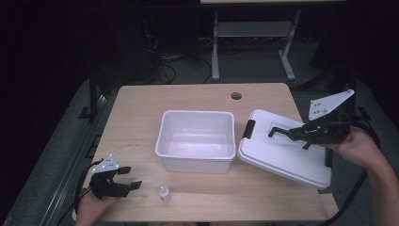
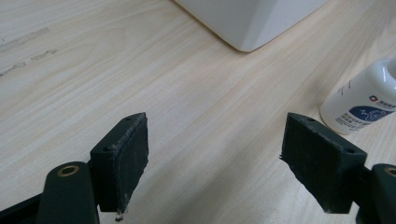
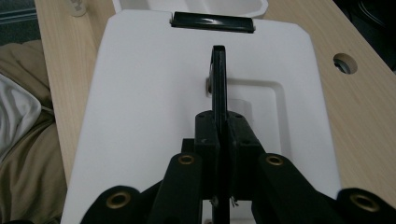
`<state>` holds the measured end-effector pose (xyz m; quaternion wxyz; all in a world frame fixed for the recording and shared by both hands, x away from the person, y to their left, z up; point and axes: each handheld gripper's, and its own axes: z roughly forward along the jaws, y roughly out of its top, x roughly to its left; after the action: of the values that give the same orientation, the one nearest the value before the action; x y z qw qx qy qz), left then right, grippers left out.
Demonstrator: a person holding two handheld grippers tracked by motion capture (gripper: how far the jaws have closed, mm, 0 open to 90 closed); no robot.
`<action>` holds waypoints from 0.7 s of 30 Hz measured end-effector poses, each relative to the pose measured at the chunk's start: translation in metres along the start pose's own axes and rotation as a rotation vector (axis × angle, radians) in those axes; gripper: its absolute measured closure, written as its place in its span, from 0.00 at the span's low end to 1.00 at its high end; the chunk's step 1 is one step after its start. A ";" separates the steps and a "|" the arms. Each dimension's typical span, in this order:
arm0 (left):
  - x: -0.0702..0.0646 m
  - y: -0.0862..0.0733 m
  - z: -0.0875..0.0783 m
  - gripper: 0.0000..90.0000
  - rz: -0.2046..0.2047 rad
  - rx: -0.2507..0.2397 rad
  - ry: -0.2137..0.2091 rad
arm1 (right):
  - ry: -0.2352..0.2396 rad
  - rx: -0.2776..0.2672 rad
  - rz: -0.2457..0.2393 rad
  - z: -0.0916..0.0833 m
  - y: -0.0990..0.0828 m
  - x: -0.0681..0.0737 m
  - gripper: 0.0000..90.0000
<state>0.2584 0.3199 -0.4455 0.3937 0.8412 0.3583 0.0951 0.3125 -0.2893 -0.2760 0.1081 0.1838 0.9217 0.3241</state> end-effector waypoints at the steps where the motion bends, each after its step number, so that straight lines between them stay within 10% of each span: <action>1: 0.000 0.000 0.000 0.25 -0.002 -0.002 0.000 | 0.000 0.002 0.000 0.000 -0.002 0.000 0.93; 21: -0.001 0.000 0.001 0.25 0.002 -0.001 0.003 | 0.007 0.019 0.058 0.023 -0.043 -0.001 0.93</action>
<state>0.2588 0.3186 -0.4460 0.3935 0.8413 0.3578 0.0968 0.3095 -0.3084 -0.3211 0.0938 0.2103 0.9193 0.3190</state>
